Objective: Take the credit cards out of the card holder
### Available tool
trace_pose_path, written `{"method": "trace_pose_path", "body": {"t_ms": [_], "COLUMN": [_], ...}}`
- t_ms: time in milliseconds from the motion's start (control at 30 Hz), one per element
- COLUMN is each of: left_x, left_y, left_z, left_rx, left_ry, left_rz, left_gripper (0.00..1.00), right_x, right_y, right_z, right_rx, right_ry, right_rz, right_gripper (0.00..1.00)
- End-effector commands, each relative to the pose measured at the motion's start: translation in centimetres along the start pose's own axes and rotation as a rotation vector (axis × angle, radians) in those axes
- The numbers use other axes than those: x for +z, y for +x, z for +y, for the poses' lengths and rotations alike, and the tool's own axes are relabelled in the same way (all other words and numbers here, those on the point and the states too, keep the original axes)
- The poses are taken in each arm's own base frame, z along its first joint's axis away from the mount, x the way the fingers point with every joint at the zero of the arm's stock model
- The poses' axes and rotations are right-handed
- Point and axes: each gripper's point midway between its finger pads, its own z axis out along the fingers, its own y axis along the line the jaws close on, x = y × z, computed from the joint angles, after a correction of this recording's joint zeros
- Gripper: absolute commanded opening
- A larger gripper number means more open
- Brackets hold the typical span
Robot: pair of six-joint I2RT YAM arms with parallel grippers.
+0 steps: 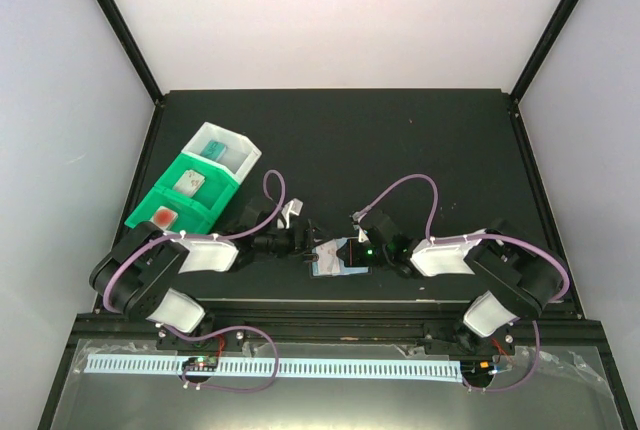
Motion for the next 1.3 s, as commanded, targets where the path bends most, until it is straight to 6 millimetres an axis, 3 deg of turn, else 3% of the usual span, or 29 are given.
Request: {"method": "trace_pose_path", "body": {"t_ms": [0, 567, 733, 900, 1100, 1267], "left_x": [0.5, 1.1, 1.0, 1.0, 1.2, 1.4], "left_y": [-0.6, -0.1, 0.0, 0.0, 0.3, 0.6], "left_z": [-0.9, -3.2, -3.9, -4.3, -5.1, -6.0], "left_rx": [0.036, 0.068, 0.076, 0.074, 0.071, 0.074], "left_ry": [0.011, 0.047, 0.055, 0.064, 0.090, 0.110], "left_rz": [-0.007, 0.018, 0.019, 0.023, 0.034, 0.044], "left_gripper": [0.99, 0.99, 0.99, 0.99, 0.99, 0.99], "right_x": [0.0, -0.1, -0.9, -3.1, -5.4, -6.0], "right_y": [1.3, 1.3, 1.0, -0.3, -1.5, -1.7], "right_z": [-1.4, -1.1, -0.3, 0.2, -1.0, -3.5], "right_rx": [0.007, 0.005, -0.001, -0.043, -0.094, -0.081], "right_ry": [0.047, 0.029, 0.008, 0.042, 0.140, 0.206], "right_rz": [0.030, 0.029, 0.018, -0.039, -0.106, -0.118], "right_gripper": [0.01, 0.03, 0.13, 0.22, 0.33, 0.36]}}
